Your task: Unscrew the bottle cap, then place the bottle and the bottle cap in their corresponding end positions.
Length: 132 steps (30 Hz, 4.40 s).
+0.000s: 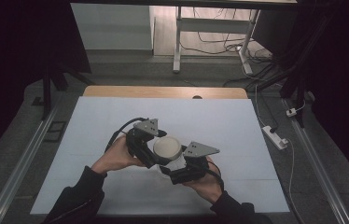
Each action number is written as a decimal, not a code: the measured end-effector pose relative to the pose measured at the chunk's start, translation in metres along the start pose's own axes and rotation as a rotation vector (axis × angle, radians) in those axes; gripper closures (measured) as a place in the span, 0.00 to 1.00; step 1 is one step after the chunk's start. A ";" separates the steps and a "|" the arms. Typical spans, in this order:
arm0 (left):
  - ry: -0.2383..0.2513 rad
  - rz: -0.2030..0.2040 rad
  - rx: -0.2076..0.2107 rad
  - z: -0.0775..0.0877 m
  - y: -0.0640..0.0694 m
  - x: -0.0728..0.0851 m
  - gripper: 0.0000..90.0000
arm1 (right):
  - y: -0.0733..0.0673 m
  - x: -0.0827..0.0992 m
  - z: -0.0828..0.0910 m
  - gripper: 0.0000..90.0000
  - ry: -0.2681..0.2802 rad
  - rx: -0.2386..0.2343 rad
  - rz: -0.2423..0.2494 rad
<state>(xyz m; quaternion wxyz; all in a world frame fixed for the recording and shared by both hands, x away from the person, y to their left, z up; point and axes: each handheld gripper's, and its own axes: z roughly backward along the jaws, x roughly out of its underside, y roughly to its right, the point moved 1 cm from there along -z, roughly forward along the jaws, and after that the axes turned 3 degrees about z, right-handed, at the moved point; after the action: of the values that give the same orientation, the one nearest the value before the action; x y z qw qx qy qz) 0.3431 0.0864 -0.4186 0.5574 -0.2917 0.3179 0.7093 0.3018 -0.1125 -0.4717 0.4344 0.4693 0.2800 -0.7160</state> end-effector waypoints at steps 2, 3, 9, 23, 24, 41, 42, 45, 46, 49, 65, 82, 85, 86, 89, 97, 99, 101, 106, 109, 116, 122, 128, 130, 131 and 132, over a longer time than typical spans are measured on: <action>0.011 -0.013 0.037 -0.001 -0.002 0.001 0.03 | -0.001 0.000 0.000 0.08 0.002 -0.011 0.006; 0.021 -0.018 0.057 -0.001 -0.002 0.001 0.04 | -0.001 0.000 0.000 0.08 0.001 -0.013 0.009; 0.021 -0.021 0.060 0.000 -0.003 -0.002 0.08 | -0.003 -0.001 0.001 0.08 0.008 -0.024 0.019; -0.030 0.111 -0.141 -0.007 0.013 -0.018 0.09 | 0.004 0.001 0.000 0.08 0.006 0.031 -0.008; -0.024 0.108 -0.142 -0.006 0.014 -0.019 0.09 | 0.004 0.001 0.001 0.08 0.009 0.032 -0.009; 0.016 0.109 -0.186 0.016 0.017 -0.022 0.09 | 0.007 0.003 0.001 0.08 0.018 0.044 -0.005; 0.021 0.113 -0.188 0.018 0.018 -0.022 0.09 | 0.007 0.003 0.001 0.08 0.020 0.045 -0.005; 0.021 0.116 -0.194 0.023 0.019 -0.019 0.09 | 0.008 0.003 0.002 0.08 0.020 0.049 -0.006; 0.023 0.120 -0.196 0.024 0.020 -0.018 0.09 | 0.009 0.003 0.002 0.08 0.021 0.050 -0.007; 0.020 0.123 -0.203 0.029 0.021 -0.014 0.09 | 0.009 0.003 0.002 0.08 0.023 0.055 -0.009; 0.014 0.152 -0.229 0.036 0.027 0.007 0.09 | 0.017 0.003 0.004 0.08 0.025 0.080 -0.008; 0.027 0.191 -0.230 0.032 0.032 0.027 0.09 | 0.026 0.002 0.005 0.08 0.034 0.107 -0.012; 0.020 0.185 -0.230 0.033 0.034 0.029 0.09 | 0.027 0.003 0.004 0.08 0.033 0.111 -0.014; 0.019 0.185 -0.229 0.032 0.035 0.030 0.09 | 0.028 0.003 0.004 0.08 0.034 0.112 -0.014; 0.015 0.185 -0.231 0.031 0.036 0.032 0.09 | 0.030 0.002 0.005 0.08 0.035 0.119 -0.013; 0.013 0.203 -0.228 0.026 0.037 0.041 0.09 | 0.035 0.001 0.005 0.08 0.041 0.130 -0.012; 0.014 0.207 -0.225 0.025 0.038 0.043 0.09 | 0.036 0.001 0.005 0.08 0.042 0.133 -0.015; 0.010 0.208 -0.226 0.024 0.038 0.045 0.09 | 0.037 0.001 0.005 0.08 0.044 0.135 -0.015; 0.006 0.215 -0.225 0.021 0.039 0.050 0.09 | 0.040 0.000 0.005 0.08 0.044 0.139 -0.013; -0.001 0.216 -0.226 0.018 0.039 0.052 0.09 | 0.043 0.000 0.005 0.08 0.046 0.149 -0.014; -0.010 0.220 -0.223 0.011 0.040 0.055 0.09 | 0.048 0.000 0.002 0.08 0.046 0.157 -0.017; -0.016 0.217 -0.217 0.004 0.040 0.058 0.09 | 0.052 -0.001 -0.003 0.08 0.046 0.157 -0.012; -0.021 0.212 -0.212 -0.002 0.041 0.060 0.09 | 0.056 -0.001 -0.010 0.08 0.045 0.161 -0.012; -0.021 0.212 -0.210 -0.005 0.042 0.061 0.09 | 0.057 -0.001 -0.012 0.08 0.045 0.159 -0.009; -0.025 0.208 -0.210 -0.006 0.042 0.061 0.09 | 0.057 -0.001 -0.013 0.08 0.046 0.159 -0.010; -0.025 0.207 -0.207 -0.008 0.042 0.061 0.09 | 0.058 -0.001 -0.015 0.08 0.045 0.160 -0.010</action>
<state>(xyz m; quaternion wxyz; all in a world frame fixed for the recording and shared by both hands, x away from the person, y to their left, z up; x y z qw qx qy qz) 0.2894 0.1100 -0.4654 0.4518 -0.3046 0.2645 0.7957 0.3596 -0.1271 -0.4761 0.3856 0.5170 0.2341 -0.7275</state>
